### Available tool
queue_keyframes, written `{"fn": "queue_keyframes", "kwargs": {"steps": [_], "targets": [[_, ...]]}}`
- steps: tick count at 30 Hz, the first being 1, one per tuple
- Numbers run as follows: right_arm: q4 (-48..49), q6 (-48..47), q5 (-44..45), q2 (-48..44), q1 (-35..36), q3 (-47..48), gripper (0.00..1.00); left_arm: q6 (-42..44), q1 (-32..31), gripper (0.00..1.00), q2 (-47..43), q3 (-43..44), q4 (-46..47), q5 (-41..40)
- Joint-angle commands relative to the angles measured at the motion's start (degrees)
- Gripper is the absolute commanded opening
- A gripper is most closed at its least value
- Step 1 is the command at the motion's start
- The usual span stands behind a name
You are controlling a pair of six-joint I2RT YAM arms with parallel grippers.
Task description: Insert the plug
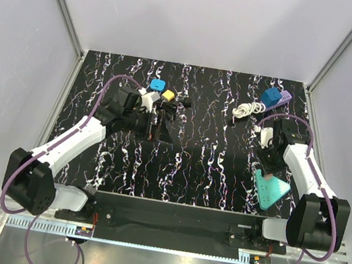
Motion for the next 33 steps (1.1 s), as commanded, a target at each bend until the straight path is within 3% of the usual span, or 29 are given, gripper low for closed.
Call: {"fn": "queue_keyframes", "kwargs": {"steps": [1,20,33], "targets": [[-2.0,0.0,0.5,-0.2,-0.4,1.2,0.00,0.1,-0.1,0.99,-1.3,0.2,2.3,1.7],[2.9,-0.4,1.5,5.8,-0.4,1.6,0.00,0.4,-0.1,0.99,-1.5,0.2,2.3,1.5],[10.1,-2.8,2.3,4.0,-0.4,-3.5,0.00,0.3,-0.1,0.99,-1.6,0.1,2.3,1.8]]}}
